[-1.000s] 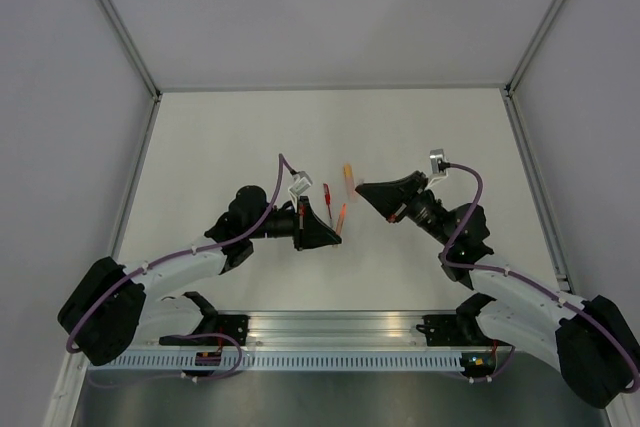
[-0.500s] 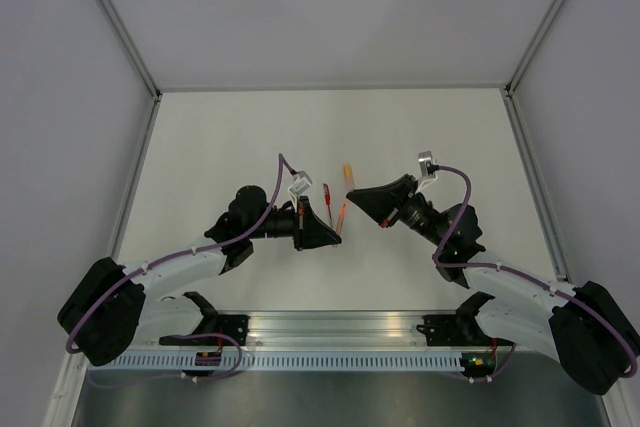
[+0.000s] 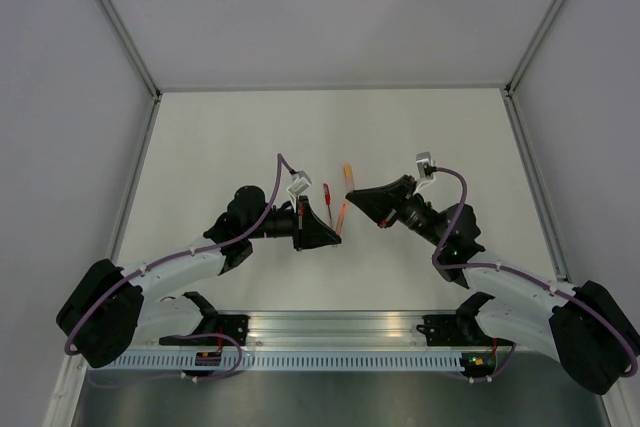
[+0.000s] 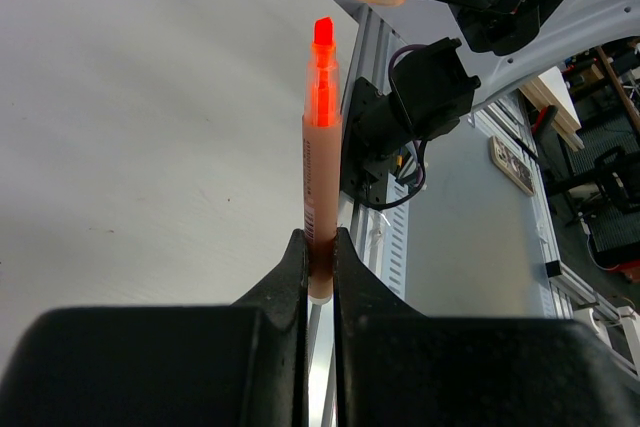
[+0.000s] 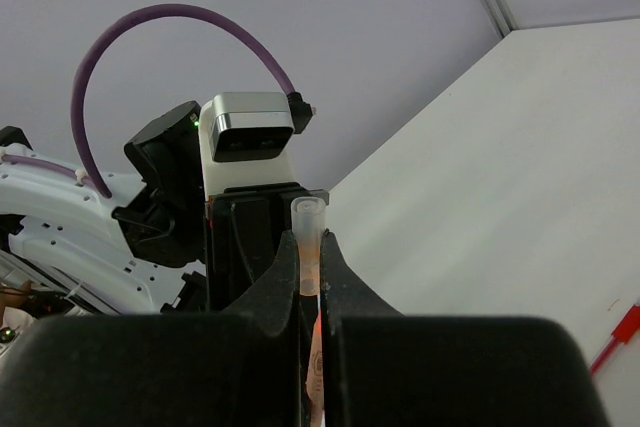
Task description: Insert the pens into the pen caps
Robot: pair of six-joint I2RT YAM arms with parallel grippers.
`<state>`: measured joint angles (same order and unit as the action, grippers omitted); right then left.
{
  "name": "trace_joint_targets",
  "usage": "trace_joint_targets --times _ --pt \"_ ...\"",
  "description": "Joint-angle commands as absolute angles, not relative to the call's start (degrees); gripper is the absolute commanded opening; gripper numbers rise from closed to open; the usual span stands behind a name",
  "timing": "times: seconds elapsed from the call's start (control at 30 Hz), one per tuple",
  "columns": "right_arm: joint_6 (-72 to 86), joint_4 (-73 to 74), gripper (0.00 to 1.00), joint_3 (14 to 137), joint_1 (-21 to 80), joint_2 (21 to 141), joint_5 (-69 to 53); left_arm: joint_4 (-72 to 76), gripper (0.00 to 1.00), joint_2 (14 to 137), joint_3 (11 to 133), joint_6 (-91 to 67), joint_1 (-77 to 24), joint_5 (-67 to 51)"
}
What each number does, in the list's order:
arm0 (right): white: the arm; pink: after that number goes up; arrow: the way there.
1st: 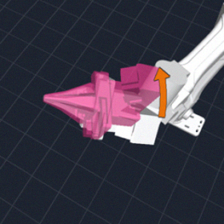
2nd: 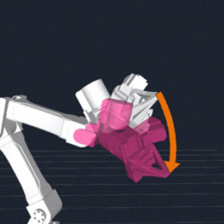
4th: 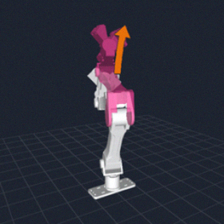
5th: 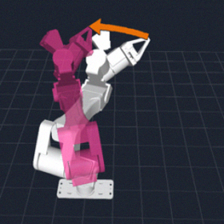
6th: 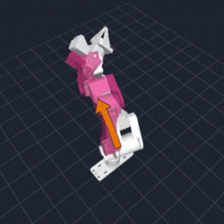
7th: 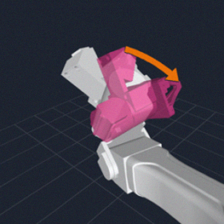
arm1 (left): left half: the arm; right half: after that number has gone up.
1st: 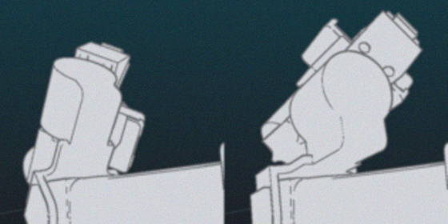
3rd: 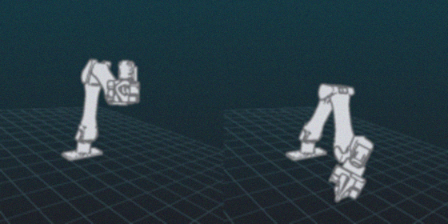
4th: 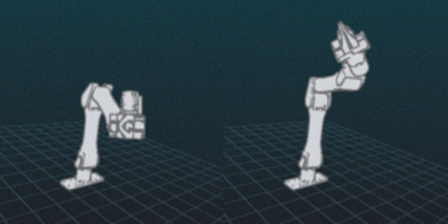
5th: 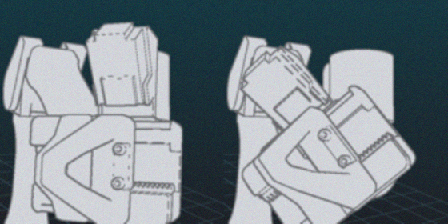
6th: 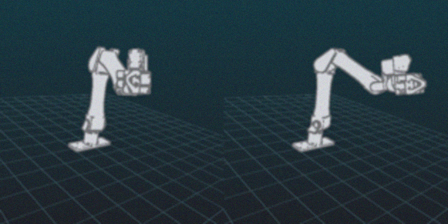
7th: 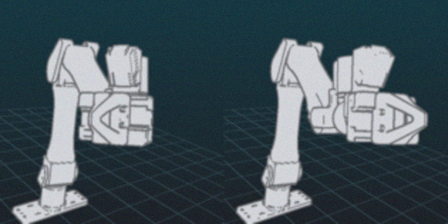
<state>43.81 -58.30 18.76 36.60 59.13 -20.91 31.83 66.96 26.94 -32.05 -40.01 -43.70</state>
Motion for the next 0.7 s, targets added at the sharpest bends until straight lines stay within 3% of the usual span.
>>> trace_joint_targets --times 0.0,0.67 --pt "42.4 -60.2 0.0 20.2 37.0 59.7 -21.0 34.7 0.02 65.8 27.5 -30.1 -40.3 -45.1" --pt "40.3 -59.5 0.0 21.0 38.0 60.9 -20.1 35.2 0.02 65.1 27.2 -30.2 -40.3 -45.4"
